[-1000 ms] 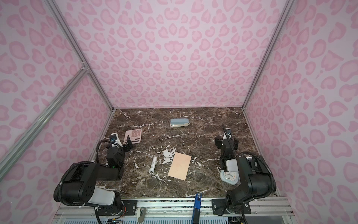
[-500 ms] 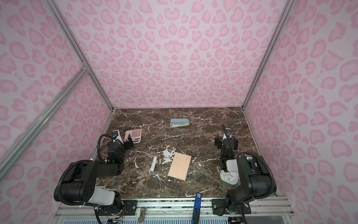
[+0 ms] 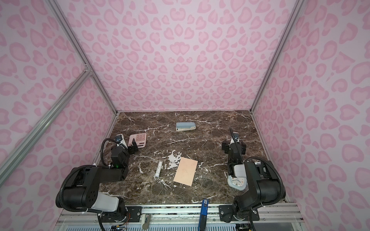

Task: Place the letter into the envelope and seal it

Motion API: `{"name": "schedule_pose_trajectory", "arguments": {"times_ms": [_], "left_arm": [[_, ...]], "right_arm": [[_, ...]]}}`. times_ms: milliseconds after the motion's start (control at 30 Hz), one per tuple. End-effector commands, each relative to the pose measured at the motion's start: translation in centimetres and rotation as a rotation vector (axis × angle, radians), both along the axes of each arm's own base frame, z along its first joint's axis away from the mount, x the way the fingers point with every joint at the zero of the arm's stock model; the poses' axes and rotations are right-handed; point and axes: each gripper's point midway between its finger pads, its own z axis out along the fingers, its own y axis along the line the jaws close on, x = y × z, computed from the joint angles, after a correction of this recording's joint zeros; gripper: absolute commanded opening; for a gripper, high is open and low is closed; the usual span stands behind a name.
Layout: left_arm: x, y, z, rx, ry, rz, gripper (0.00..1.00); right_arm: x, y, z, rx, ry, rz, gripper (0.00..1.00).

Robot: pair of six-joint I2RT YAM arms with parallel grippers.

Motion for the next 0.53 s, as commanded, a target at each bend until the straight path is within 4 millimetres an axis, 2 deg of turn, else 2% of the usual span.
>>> {"name": "schedule_pose_trajectory", "arguments": {"times_ms": [0, 500], "left_arm": [[0.16, -0.05, 0.39, 0.005, -0.013, -0.006, 0.98], [0.21, -0.04, 0.28, 0.006, -0.007, -0.005, 0.97]], "right_arm": [[0.13, -0.05, 0.32, 0.007, -0.018, -0.006, 0.98], [0.11, -0.05, 0.3, 0.007, -0.017, -0.006, 0.98]]}}
